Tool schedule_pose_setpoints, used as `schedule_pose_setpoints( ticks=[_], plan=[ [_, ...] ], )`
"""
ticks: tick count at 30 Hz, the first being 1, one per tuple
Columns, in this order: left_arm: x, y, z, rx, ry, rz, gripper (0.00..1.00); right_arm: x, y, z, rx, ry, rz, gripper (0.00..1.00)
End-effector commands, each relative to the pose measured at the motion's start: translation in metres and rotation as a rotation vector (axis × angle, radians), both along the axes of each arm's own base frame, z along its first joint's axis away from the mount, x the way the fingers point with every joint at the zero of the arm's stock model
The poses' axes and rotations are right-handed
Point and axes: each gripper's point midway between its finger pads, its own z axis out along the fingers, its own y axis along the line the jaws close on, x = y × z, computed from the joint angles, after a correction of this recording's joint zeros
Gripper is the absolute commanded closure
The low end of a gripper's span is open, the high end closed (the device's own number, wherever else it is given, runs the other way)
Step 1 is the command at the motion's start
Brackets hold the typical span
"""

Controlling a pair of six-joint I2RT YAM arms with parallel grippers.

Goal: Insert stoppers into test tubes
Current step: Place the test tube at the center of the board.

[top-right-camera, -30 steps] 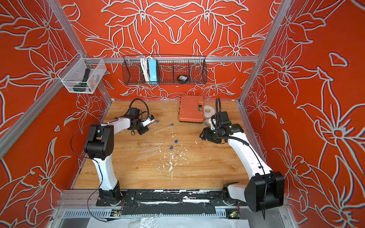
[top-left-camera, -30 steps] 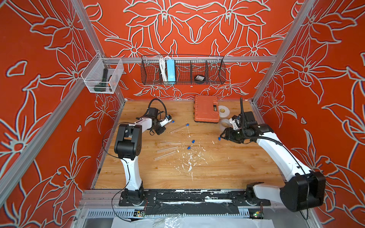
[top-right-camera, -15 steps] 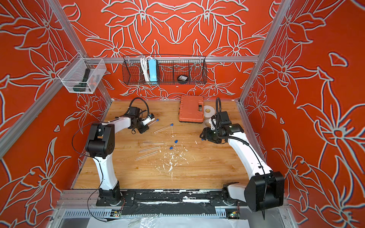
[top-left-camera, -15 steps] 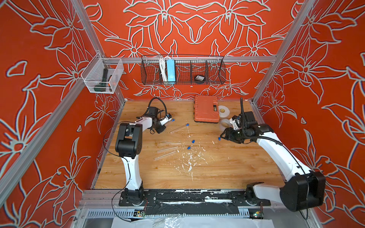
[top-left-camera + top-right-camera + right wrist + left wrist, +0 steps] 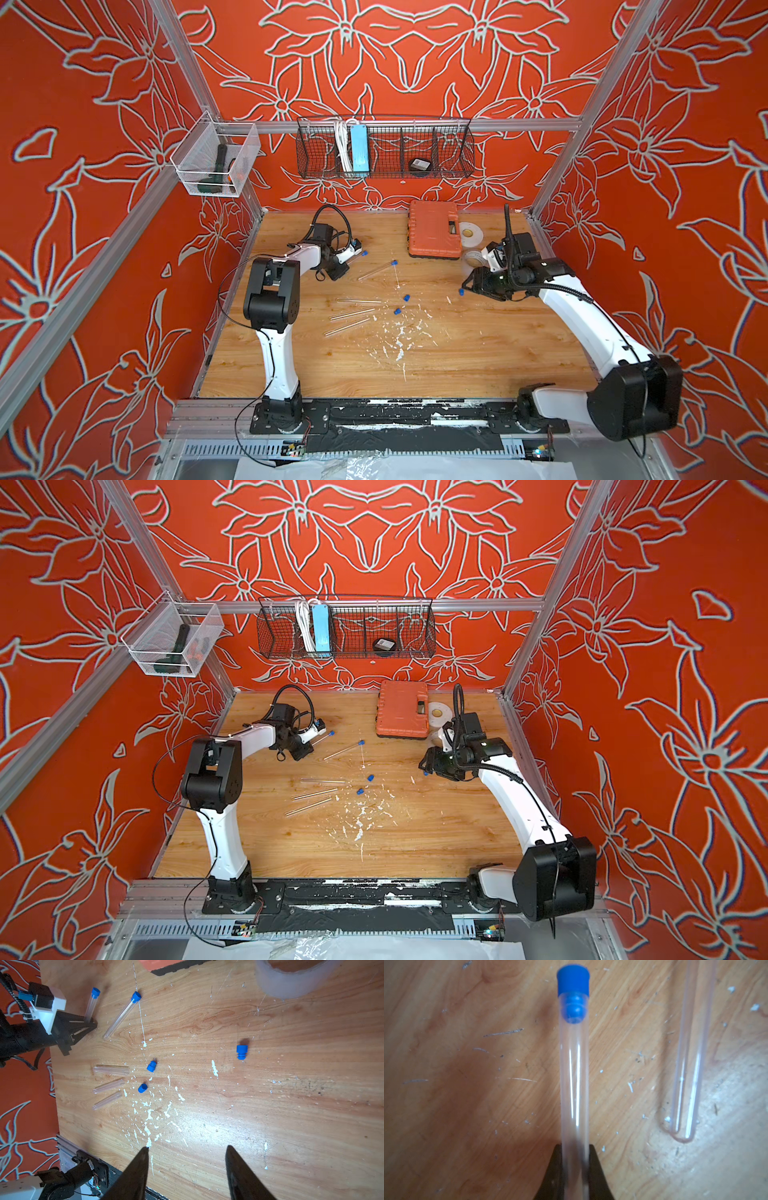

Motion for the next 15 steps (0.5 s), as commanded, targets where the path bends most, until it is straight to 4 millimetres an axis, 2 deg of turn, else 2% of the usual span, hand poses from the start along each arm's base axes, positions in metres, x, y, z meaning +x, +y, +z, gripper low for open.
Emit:
schedule_pose_setpoints(
  ticks=[1,15],
  plan=[
    [-0.036,0.000,-0.022,0.015,0.155,-0.022,0.88,0.000,0.000,0.006,0.007,-0.008,0.012,0.40],
    [-0.046,-0.001,-0.024,0.014,0.198,-0.009,0.80,-0.002,0.001,0.007,0.017,-0.008,0.021,0.41]
  ],
)
